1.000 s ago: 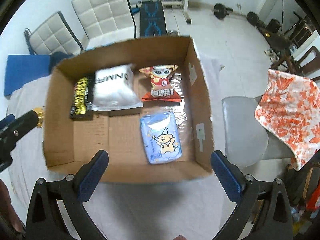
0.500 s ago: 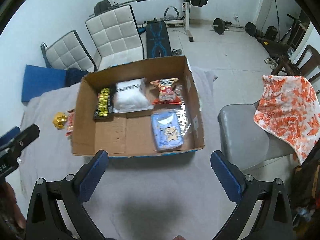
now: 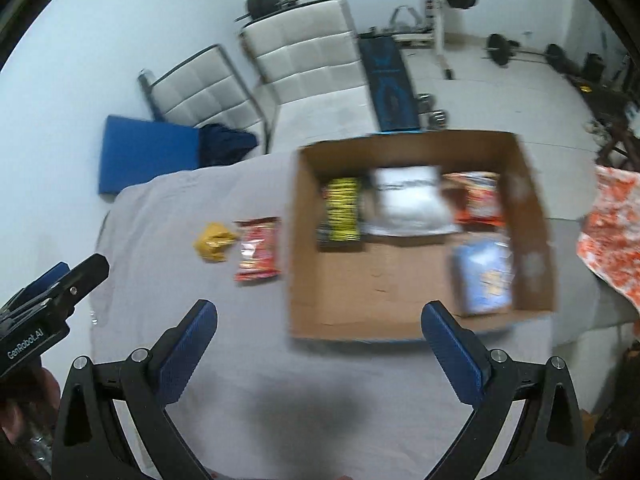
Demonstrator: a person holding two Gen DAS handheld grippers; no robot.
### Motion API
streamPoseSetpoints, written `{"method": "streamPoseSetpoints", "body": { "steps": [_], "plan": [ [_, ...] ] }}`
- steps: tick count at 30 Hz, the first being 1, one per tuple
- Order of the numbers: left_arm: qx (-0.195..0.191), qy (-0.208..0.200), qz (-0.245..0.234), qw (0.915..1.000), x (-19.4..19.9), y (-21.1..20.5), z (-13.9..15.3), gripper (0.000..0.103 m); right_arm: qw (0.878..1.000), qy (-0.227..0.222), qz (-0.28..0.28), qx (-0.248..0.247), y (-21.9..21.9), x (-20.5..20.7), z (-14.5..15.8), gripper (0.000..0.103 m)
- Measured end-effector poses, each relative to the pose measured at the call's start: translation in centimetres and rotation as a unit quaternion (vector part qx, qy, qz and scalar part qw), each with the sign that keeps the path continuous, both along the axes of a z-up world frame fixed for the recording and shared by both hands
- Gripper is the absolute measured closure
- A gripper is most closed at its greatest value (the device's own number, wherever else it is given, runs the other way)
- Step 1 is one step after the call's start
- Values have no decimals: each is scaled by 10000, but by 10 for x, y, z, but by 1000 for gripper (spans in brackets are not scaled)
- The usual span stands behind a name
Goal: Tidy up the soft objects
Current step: 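Grasp the red flower-print packet with right tool while left tool grasps the yellow packet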
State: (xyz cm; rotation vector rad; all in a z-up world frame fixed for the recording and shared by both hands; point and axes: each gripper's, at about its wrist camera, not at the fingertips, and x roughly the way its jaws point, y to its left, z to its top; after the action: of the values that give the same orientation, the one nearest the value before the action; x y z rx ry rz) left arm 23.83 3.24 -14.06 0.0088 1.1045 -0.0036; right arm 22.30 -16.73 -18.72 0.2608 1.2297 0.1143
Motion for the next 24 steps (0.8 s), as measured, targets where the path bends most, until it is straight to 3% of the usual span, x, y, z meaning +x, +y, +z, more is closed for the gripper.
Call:
{"method": "streamPoseSetpoints", "body": {
  "steps": [4, 8, 14, 19, 22, 24],
  "plan": [
    [212, 132, 263, 9993, 24, 57, -15, 2, 9988, 335, 290, 186, 68, 40, -27, 0],
    [291, 525, 472, 9971, 51, 108, -55, 2, 9946, 935, 176, 419, 116, 85, -80, 0],
    [467, 1157, 340, 9916, 94, 150, -127, 2, 9835, 1800, 117, -152, 166, 139, -171, 18],
    [574, 1365, 195, 9888, 111, 158, -161, 2, 9725, 2273, 55, -505, 183, 158, -229, 21],
    [553, 1476, 88, 9875, 119, 158, -177, 2, 9636, 2581, 23, -692, 189, 162, -260, 34],
    [486, 1540, -8, 9869, 123, 157, -186, 2, 9604, 2686, 37, -741, 189, 160, -270, 51]
  ]
}}
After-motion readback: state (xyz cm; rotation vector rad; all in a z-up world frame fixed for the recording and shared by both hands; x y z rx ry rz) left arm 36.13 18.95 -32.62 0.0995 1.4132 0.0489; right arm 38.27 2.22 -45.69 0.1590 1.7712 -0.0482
